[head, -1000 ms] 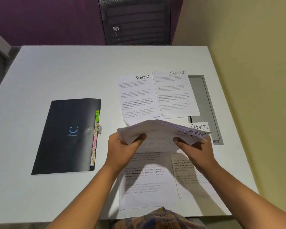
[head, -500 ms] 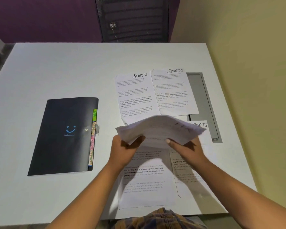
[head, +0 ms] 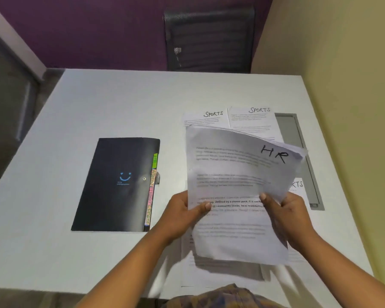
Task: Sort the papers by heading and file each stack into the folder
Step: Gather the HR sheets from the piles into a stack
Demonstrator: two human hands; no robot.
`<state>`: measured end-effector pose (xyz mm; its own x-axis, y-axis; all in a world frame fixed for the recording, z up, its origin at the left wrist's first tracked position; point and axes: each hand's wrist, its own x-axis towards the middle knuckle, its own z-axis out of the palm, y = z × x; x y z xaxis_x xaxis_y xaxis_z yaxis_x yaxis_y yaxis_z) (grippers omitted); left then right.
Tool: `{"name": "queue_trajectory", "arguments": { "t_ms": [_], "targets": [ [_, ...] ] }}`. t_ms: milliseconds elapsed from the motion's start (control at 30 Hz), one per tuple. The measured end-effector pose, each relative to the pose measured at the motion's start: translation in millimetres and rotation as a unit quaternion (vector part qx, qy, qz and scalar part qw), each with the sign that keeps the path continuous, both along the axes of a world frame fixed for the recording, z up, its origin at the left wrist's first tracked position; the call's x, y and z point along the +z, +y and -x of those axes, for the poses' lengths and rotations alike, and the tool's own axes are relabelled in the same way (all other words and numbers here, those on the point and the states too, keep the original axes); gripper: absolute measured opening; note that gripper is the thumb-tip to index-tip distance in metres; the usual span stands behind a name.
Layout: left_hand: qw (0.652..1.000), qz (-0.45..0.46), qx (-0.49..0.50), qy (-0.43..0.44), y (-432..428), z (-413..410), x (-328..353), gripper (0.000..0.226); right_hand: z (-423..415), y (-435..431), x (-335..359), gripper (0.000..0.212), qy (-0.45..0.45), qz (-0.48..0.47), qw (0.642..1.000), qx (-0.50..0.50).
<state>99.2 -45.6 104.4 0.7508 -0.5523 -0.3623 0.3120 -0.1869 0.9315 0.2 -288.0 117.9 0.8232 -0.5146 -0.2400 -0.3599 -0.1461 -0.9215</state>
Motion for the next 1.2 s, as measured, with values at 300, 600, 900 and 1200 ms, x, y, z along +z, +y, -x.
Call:
{"name": "queue_trajectory", "arguments": {
  "t_ms": [300,600,900,1200],
  "targets": [
    [0.995,-0.07,0.049,0.048,46.5,14.2,-10.5,0.02,-0.8,47.9,-3.8,0.011,0.045,-0.034,0.998,0.004],
    [0.99,-0.123,0.047,0.053,101.8,-15.0,-33.3,0.021,0.1,101.2,-19.1,0.01,0.078,-0.103,0.987,-0.099],
    [0.846,-0.476,0.07,-0.23,132.1,-40.5,-81.4,0.057,11.0,118.6,-19.0,0.011,0.089,-0.102,0.983,-0.125],
    [0.792,-0.588,-0.029,-0.163,140.8,-41.9,-99.2,0.111,3.2,116.8,-15.8,0.014,0.099,-0.116,0.979,-0.135]
  ]
}}
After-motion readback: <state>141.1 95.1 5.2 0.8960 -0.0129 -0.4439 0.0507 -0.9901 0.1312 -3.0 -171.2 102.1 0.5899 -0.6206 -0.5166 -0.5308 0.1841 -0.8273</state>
